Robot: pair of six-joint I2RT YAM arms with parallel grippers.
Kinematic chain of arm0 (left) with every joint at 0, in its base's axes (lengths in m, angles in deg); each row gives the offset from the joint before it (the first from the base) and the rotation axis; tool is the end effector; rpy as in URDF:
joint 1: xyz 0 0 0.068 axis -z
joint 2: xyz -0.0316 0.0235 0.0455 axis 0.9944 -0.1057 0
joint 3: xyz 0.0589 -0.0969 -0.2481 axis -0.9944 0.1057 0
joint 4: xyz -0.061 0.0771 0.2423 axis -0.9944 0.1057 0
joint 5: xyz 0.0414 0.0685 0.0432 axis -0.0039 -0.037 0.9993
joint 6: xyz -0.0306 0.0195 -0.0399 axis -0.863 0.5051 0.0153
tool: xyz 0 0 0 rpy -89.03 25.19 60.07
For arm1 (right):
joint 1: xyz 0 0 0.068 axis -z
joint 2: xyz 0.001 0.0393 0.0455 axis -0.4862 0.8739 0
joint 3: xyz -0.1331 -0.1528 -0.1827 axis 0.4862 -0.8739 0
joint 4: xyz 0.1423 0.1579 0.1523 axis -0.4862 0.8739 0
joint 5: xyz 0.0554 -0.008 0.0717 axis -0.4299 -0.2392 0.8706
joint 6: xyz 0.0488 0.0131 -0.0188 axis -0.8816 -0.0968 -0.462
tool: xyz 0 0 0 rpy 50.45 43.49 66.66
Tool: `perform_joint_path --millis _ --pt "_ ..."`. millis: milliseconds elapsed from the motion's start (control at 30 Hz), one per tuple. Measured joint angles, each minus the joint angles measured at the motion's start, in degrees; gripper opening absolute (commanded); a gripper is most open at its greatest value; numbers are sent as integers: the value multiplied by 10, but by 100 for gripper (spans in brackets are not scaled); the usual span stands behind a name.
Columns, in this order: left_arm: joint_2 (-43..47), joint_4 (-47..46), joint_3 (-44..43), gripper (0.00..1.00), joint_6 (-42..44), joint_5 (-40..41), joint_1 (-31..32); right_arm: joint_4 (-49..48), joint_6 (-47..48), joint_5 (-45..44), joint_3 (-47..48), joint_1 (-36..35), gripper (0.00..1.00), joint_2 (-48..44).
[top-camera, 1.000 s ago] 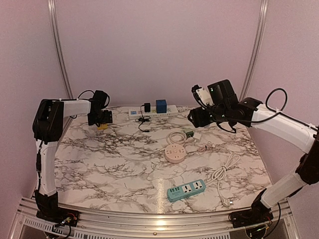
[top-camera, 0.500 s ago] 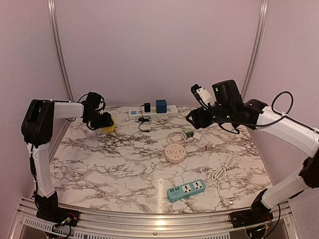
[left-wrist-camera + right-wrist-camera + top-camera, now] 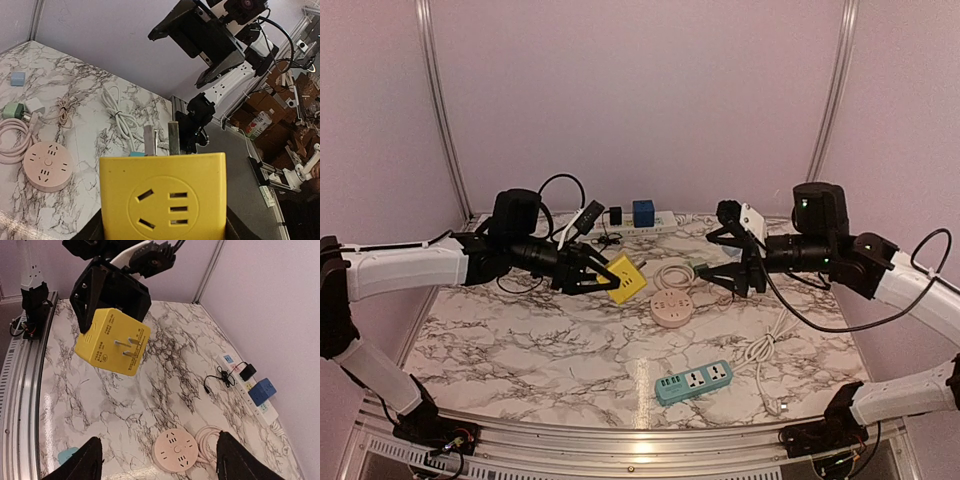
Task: Insert the plug
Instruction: Pass from the left arm to the right
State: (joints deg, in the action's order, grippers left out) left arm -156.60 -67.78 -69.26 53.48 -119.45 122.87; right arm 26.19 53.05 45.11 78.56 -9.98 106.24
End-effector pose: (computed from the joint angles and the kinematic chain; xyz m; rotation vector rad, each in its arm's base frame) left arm 0.2466 -0.2362 0.2896 1.1548 1.6380 -1.4327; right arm 0.1797 0.1651 0.3451 -1.2909 1.5311 0.5931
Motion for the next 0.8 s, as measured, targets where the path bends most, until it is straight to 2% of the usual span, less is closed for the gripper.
perform_joint_path --millis 167,333,600,800 --pt "16 -45 31 0 -7 -68 34 -26 82 113 -40 -1 78 -58" --pt "17 -60 30 0 -7 -96 50 -39 135 172 -43 -18 79 -58" --pt "2 -92 29 0 -42 -113 73 21 252 171 26 -98 82 59" --pt "-9 -92 29 0 -54 -116 88 69 307 160 94 -124 83 123"
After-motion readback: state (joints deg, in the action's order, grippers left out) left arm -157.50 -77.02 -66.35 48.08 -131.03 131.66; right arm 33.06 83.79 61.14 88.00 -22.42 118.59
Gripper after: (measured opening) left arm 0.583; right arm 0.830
